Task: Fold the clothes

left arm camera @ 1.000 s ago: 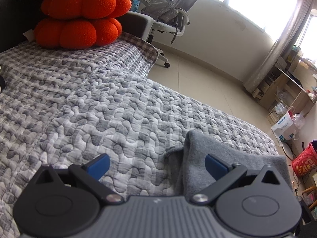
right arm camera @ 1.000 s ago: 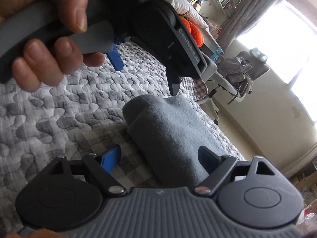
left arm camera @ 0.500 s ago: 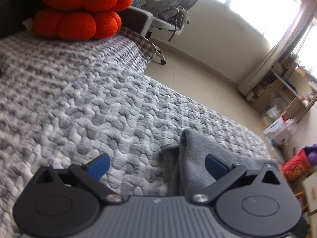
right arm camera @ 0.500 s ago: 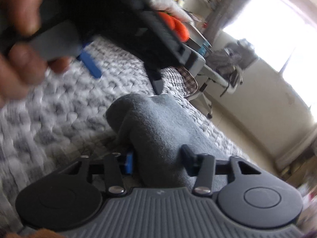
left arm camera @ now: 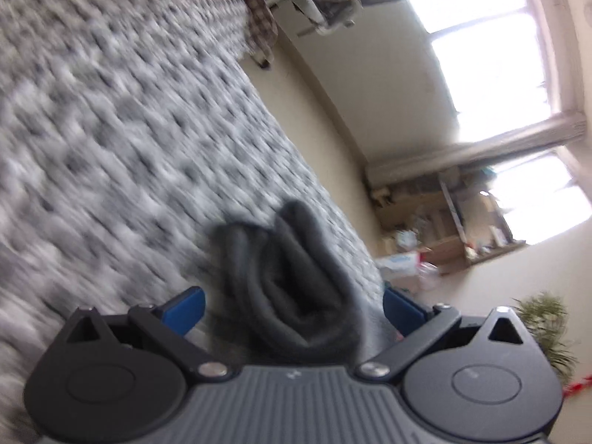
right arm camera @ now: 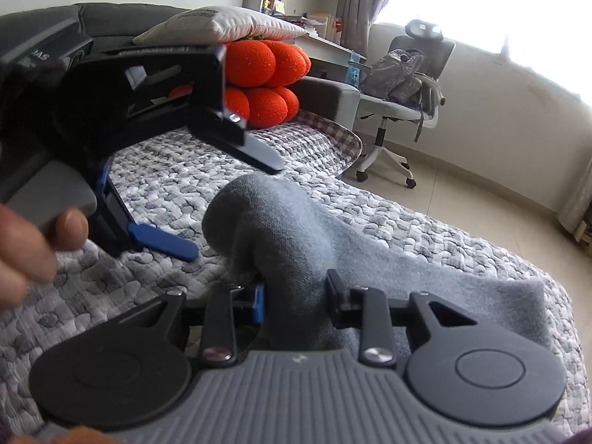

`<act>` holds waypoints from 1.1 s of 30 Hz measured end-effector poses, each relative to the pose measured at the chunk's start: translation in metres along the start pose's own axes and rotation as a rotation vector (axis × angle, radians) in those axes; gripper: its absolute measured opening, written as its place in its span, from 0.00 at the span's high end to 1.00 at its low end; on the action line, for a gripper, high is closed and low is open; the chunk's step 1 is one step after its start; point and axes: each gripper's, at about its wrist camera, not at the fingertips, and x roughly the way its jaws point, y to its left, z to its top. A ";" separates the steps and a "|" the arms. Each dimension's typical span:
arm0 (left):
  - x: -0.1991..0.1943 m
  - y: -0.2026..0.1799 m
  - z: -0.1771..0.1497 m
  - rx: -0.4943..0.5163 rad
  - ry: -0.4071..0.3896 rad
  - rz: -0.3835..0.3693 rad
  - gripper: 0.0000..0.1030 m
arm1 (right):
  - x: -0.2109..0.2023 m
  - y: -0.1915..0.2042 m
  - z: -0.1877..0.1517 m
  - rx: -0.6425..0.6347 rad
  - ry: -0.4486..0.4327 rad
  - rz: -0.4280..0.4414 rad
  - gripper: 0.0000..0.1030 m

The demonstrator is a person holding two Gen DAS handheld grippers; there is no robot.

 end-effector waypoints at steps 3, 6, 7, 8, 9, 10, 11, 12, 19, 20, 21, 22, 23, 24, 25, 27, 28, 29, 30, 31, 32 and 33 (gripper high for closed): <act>0.010 -0.004 -0.005 0.003 0.015 -0.010 0.00 | -0.001 0.001 -0.003 0.001 0.000 0.002 0.68; 0.018 -0.005 -0.006 -0.002 0.027 -0.009 0.00 | -0.004 0.005 -0.006 -0.014 -0.002 0.000 0.68; 0.021 -0.006 -0.006 0.006 0.034 -0.002 0.00 | -0.005 0.006 -0.007 -0.020 -0.004 -0.001 0.68; 0.025 -0.007 -0.006 0.018 0.041 0.009 0.00 | -0.006 0.007 -0.008 -0.025 -0.004 -0.002 0.68; 0.029 -0.008 -0.007 0.031 0.049 0.020 0.00 | -0.006 0.008 -0.008 -0.028 -0.006 -0.005 0.68; 0.033 -0.011 -0.008 0.046 0.055 0.031 0.00 | -0.007 0.008 -0.008 -0.030 -0.009 -0.005 0.68; 0.037 -0.013 -0.008 0.056 0.055 0.036 0.00 | -0.008 0.009 -0.010 -0.032 -0.010 -0.005 0.68; 0.040 -0.015 -0.008 0.063 0.054 0.038 0.00 | -0.010 0.010 -0.011 -0.034 -0.011 -0.004 0.68; 0.058 -0.031 -0.005 0.152 0.020 0.107 0.21 | -0.009 0.011 -0.013 -0.065 -0.009 0.003 0.68; 0.061 -0.034 -0.005 0.173 0.018 0.121 0.31 | -0.009 0.011 -0.013 -0.069 -0.008 0.006 0.67; 0.064 -0.036 -0.006 0.190 0.017 0.129 0.34 | -0.009 0.011 -0.013 -0.072 -0.008 0.009 0.67; 0.066 -0.038 -0.005 0.195 0.016 0.129 0.37 | -0.009 0.011 -0.013 -0.076 -0.008 0.012 0.67; 0.068 -0.040 -0.005 0.194 0.015 0.126 0.41 | -0.009 0.011 -0.013 -0.081 -0.008 0.013 0.66; 0.070 -0.041 -0.004 0.192 0.014 0.127 0.43 | -0.008 0.011 -0.013 -0.086 -0.008 0.014 0.66; 0.071 -0.042 -0.003 0.190 0.014 0.128 0.47 | -0.008 0.011 -0.013 -0.088 -0.007 0.017 0.66; 0.071 -0.043 0.000 0.185 0.016 0.130 0.48 | -0.008 0.011 -0.014 -0.092 -0.007 0.021 0.66; 0.070 -0.043 0.002 0.181 0.019 0.133 0.48 | -0.008 0.008 -0.013 -0.062 -0.002 0.033 0.66; 0.068 -0.044 0.002 0.175 0.018 0.141 0.45 | -0.007 0.004 -0.012 -0.033 0.002 0.045 0.65; 0.063 -0.044 0.003 0.169 0.006 0.147 0.40 | -0.007 0.000 -0.012 -0.003 0.007 0.057 0.65; 0.056 -0.043 0.005 0.163 -0.009 0.151 0.25 | -0.006 -0.003 -0.011 0.027 0.012 0.069 0.65; 0.049 -0.042 0.006 0.158 -0.025 0.155 0.13 | -0.005 -0.010 -0.010 0.083 0.018 0.086 0.65; 0.042 -0.043 0.007 0.165 -0.044 0.155 0.11 | -0.004 -0.016 -0.009 0.134 0.023 0.102 0.65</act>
